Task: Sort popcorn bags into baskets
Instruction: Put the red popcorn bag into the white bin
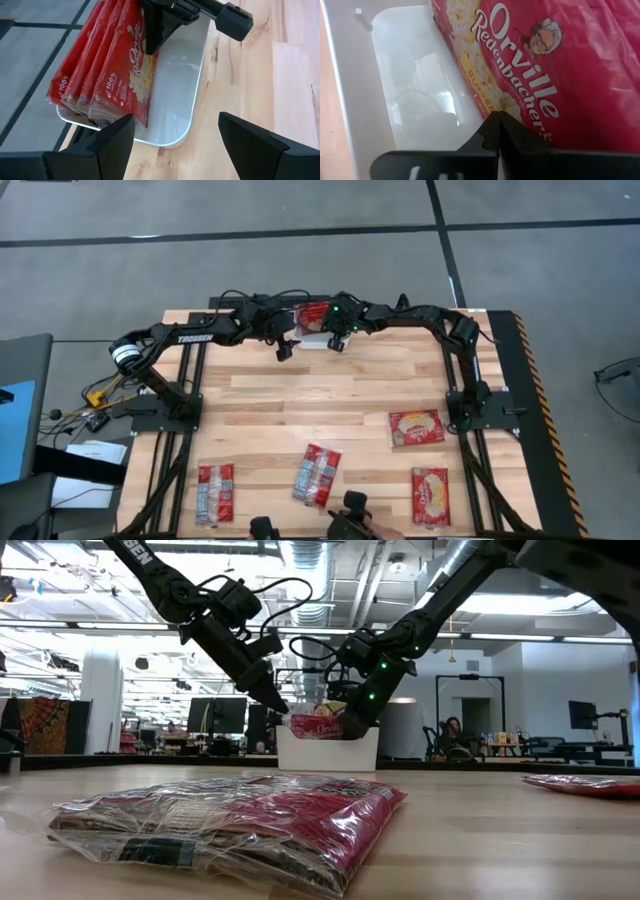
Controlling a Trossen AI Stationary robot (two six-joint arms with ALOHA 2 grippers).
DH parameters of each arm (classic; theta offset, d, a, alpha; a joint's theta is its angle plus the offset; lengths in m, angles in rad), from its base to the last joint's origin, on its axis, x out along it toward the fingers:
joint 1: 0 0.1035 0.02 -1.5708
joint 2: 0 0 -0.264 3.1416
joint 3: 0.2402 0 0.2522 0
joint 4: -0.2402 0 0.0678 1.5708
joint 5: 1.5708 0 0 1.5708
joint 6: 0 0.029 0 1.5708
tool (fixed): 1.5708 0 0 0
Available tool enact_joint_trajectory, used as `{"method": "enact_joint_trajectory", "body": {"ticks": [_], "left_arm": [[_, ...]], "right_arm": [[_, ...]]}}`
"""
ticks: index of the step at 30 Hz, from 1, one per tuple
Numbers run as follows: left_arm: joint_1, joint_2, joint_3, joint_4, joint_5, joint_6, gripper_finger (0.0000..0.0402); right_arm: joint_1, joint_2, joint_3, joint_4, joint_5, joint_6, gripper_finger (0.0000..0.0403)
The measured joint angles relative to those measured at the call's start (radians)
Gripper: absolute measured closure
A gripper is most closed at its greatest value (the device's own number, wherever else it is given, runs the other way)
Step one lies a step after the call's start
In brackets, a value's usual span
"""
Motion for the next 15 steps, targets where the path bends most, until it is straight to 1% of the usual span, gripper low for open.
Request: {"method": "enact_joint_trajectory", "body": {"ticks": [6, 15], "left_arm": [[0.0, 0.0, 0.0, -0.01, -0.001, -0.002, 0.0123], [0.0, 0.0, 0.0, -0.013, -0.001, -0.008, 0.0123]], "right_arm": [[0.008, 0.0, 0.0, 0.002, 0.001, 0.0, 0.0368], [0.016, 0.0, 0.0, 0.002, 0.001, -0.001, 0.0376]]}}
